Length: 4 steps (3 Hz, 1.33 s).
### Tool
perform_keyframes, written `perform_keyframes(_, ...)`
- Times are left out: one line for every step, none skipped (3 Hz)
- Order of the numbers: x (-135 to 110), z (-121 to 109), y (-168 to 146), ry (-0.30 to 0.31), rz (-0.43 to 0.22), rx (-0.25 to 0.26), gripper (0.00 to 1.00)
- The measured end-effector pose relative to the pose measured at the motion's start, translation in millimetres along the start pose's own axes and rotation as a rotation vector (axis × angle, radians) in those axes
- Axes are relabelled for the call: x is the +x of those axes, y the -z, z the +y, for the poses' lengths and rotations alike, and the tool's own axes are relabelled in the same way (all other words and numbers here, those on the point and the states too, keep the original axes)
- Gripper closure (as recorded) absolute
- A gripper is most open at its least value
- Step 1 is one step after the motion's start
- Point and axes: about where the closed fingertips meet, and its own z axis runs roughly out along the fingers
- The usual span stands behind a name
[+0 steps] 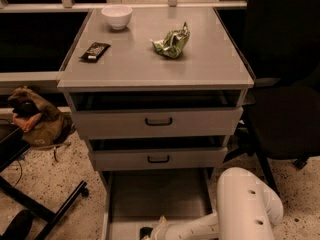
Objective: Pick sponge from bottom drawer and place on counter
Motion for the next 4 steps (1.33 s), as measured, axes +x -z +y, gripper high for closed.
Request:
perform_keyframes(6.2, 1.9, -5.2, 0.005, 0.014, 0.003, 0.19)
perform_keyframes(6.2, 1.9, -5.2, 0.005, 0.014, 0.003, 0.42)
perform_keyframes(6.2, 1.9, -5.2, 0.005, 0.014, 0.003, 0.65)
perform_keyframes(6.1, 2.0, -5.1, 0.005, 0.014, 0.003, 0.88)
